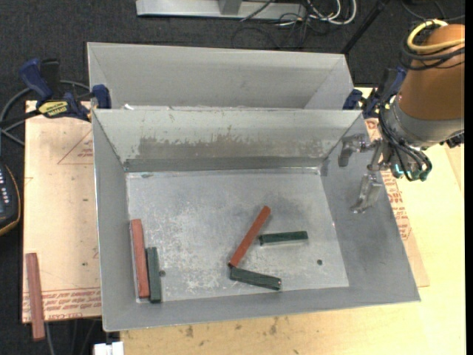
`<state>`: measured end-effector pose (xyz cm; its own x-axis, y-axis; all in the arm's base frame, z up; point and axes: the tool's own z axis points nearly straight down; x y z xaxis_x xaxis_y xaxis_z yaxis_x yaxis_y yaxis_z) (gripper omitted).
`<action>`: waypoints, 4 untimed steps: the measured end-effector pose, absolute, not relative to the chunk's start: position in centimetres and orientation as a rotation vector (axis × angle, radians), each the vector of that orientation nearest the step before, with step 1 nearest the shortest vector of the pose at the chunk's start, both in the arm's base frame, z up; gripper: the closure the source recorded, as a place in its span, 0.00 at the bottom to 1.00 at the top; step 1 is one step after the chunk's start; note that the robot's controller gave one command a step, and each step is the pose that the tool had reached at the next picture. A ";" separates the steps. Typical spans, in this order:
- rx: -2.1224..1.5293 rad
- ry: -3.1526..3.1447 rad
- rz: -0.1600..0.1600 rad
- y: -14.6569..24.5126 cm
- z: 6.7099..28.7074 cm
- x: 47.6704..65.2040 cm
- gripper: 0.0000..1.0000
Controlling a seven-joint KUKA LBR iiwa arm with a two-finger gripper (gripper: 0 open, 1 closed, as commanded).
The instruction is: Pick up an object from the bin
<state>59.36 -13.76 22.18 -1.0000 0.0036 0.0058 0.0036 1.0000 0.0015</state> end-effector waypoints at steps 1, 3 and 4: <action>0.157 -3.126 -0.008 -8.7 10.1 50.7 0.00; 0.214 -3.137 -0.001 -3.7 7.1 54.1 1.00; 0.144 -3.148 0.000 -2.1 23.0 51.4 1.00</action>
Offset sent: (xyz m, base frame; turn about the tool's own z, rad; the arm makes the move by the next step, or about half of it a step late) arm -0.0829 0.0482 -0.1160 -0.1045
